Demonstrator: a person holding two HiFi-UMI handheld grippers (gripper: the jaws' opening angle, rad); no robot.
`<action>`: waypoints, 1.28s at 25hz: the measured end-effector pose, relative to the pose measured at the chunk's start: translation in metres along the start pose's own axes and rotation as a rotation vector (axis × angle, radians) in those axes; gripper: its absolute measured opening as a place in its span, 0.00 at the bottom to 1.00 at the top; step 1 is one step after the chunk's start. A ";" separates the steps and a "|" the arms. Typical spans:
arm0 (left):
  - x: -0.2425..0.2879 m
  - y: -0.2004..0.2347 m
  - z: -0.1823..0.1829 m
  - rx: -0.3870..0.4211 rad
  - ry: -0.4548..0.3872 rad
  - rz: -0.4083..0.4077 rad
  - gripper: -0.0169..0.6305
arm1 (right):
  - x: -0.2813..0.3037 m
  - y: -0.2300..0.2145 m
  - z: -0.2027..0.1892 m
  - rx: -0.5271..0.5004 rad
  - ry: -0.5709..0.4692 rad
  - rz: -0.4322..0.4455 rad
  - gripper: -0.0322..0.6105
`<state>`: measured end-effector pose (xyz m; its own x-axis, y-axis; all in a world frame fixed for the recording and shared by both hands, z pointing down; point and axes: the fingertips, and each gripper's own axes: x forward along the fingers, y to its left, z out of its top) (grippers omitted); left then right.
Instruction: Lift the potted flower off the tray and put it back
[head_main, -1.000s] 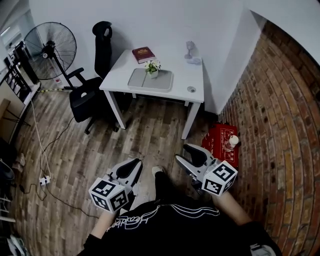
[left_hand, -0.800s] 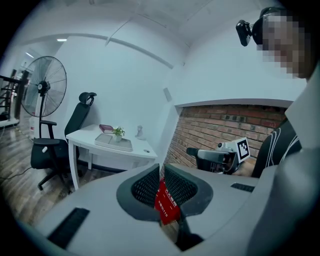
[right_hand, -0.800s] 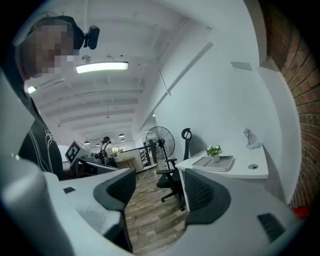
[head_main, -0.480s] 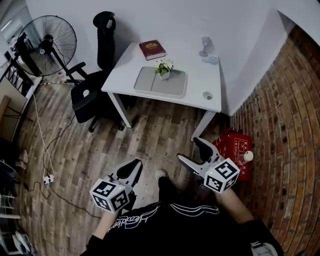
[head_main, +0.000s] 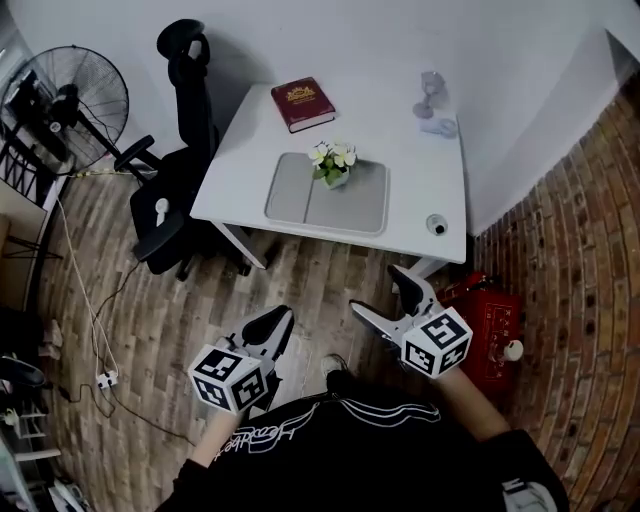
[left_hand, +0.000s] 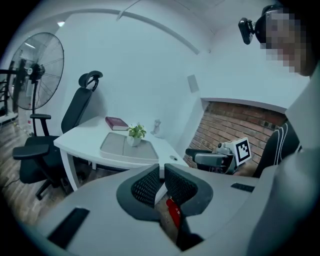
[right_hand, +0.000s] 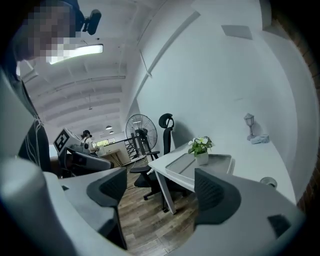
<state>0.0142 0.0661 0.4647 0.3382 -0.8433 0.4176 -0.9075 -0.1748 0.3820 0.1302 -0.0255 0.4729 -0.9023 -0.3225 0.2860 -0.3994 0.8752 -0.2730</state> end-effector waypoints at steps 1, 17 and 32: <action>0.008 0.005 0.009 0.009 -0.002 -0.006 0.11 | 0.009 -0.006 0.002 -0.002 0.007 0.000 0.69; 0.077 0.103 0.079 0.030 0.051 -0.065 0.11 | 0.124 -0.090 0.037 -0.020 0.054 -0.139 0.74; 0.142 0.194 0.150 0.068 0.100 -0.189 0.11 | 0.212 -0.163 0.030 0.032 0.170 -0.322 0.77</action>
<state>-0.1510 -0.1637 0.4742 0.5242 -0.7381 0.4247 -0.8389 -0.3619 0.4066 -0.0005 -0.2467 0.5504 -0.6904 -0.5130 0.5100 -0.6662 0.7256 -0.1721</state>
